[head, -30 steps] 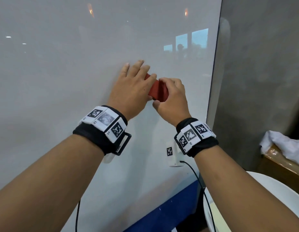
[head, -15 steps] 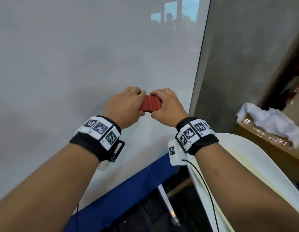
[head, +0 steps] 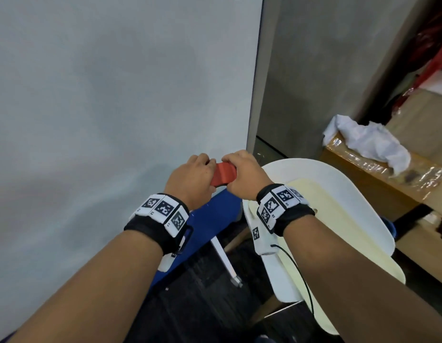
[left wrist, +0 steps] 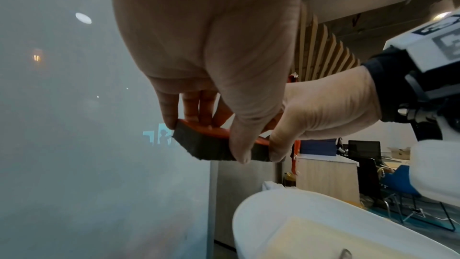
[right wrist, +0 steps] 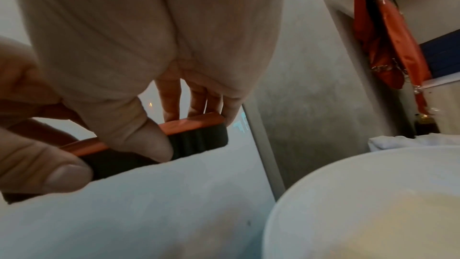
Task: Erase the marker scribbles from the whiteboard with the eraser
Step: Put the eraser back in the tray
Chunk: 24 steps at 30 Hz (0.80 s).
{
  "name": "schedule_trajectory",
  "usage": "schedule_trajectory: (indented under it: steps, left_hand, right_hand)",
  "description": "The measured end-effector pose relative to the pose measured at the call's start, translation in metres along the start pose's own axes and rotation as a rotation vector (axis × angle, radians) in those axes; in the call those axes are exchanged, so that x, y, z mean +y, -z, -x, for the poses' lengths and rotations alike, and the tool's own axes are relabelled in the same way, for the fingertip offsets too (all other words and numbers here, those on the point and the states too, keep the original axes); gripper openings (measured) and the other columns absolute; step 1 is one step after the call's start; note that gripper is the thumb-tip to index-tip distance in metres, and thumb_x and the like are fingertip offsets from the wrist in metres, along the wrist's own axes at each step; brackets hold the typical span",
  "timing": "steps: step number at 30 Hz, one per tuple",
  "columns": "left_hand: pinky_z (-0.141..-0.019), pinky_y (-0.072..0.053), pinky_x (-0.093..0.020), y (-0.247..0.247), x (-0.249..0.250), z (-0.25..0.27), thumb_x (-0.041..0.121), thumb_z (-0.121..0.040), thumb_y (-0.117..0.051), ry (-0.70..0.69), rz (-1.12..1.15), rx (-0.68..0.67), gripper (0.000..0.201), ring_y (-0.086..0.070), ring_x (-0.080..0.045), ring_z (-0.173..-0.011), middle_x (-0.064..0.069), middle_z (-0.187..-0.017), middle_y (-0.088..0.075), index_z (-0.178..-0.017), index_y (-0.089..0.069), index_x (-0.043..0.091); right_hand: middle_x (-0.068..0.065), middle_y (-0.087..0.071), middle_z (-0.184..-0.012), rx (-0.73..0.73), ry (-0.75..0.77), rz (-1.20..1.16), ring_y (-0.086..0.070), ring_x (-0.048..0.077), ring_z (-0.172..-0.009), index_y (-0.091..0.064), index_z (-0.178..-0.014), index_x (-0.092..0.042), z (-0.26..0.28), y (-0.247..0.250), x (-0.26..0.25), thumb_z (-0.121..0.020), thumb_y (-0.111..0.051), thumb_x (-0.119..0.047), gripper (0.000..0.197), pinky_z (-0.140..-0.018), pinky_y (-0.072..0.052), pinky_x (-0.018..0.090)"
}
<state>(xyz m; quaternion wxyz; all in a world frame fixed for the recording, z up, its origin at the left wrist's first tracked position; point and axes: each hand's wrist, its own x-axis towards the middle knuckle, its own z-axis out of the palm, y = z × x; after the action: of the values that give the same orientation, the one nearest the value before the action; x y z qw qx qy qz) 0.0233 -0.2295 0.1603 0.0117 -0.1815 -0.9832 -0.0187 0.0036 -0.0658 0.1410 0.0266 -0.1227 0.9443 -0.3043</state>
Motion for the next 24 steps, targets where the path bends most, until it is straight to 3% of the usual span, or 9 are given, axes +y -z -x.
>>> schedule_trajectory:
  steps: [5, 11, 16, 18, 22, 24]
  left_hand:
    - [-0.081, -0.05, -0.038, -0.044, 0.056, -0.014, 0.034, -0.088, -0.067, -0.012, 0.084, -0.1, 0.048, -0.048, -0.023, -0.112, -0.004, -0.122, -0.047, -0.129, -0.05, 0.013]
    - [-0.074, -0.047, -0.036, -0.092, 0.13, -0.03, 0.044, -0.087, -0.064, -0.038, 0.059, -0.205, 0.052, -0.048, -0.023, -0.11, -0.003, -0.119, -0.049, -0.128, -0.05, 0.016]
    - [-0.069, -0.039, -0.031, -0.13, 0.178, -0.044, 0.043, -0.087, -0.061, -0.028, 0.099, -0.286, 0.048, -0.049, -0.022, -0.107, -0.001, -0.118, -0.05, -0.126, -0.051, 0.018]
    - [-0.069, -0.038, -0.031, -0.144, 0.193, -0.05, 0.041, -0.087, -0.061, -0.027, 0.104, -0.315, 0.046, -0.051, -0.022, -0.104, -0.002, -0.118, -0.051, -0.125, -0.051, 0.017]
    - [-0.07, -0.046, -0.033, -0.168, 0.219, -0.064, 0.024, -0.089, -0.061, 0.016, 0.175, -0.375, 0.041, -0.053, -0.023, -0.1, -0.005, -0.118, -0.049, -0.127, -0.049, 0.012]
    - [-0.072, -0.048, -0.034, -0.179, 0.229, -0.071, 0.019, -0.091, -0.059, 0.027, 0.198, -0.394, 0.041, -0.053, -0.024, -0.102, -0.007, -0.119, -0.048, -0.129, -0.048, 0.01]
  right_hand:
    - [0.004, -0.048, -0.121, -0.059, -0.057, 0.029, -0.044, 0.023, -0.116, -0.057, -0.123, -0.02, 0.024, 0.0, 0.066, -0.075, -0.063, -0.003, 0.051, -0.094, -0.047, 0.041]
    - [0.004, -0.048, -0.122, -0.143, -0.166, 0.07, -0.045, 0.022, -0.117, -0.057, -0.123, -0.021, 0.056, 0.006, 0.151, -0.078, -0.058, -0.003, 0.049, -0.097, -0.045, 0.036]
    - [0.004, -0.048, -0.125, -0.196, -0.251, 0.084, -0.041, 0.022, -0.121, -0.058, -0.125, -0.021, 0.079, 0.013, 0.21, -0.081, -0.056, -0.003, 0.048, -0.094, -0.042, 0.031]
    - [0.003, -0.049, -0.126, -0.208, -0.266, 0.109, -0.041, 0.024, -0.123, -0.058, -0.125, -0.023, 0.085, 0.015, 0.23, -0.081, -0.055, -0.003, 0.048, -0.098, -0.044, 0.037]
    - [0.0, -0.049, -0.127, -0.24, -0.316, 0.216, -0.042, 0.026, -0.118, -0.057, -0.126, -0.029, 0.091, 0.015, 0.259, -0.082, -0.055, -0.005, 0.05, -0.086, -0.05, 0.039]
    - [0.0, -0.046, -0.13, -0.256, -0.346, 0.222, -0.04, 0.025, -0.119, -0.055, -0.128, -0.029, 0.091, 0.013, 0.27, -0.082, -0.054, -0.004, 0.053, -0.088, -0.051, 0.04]
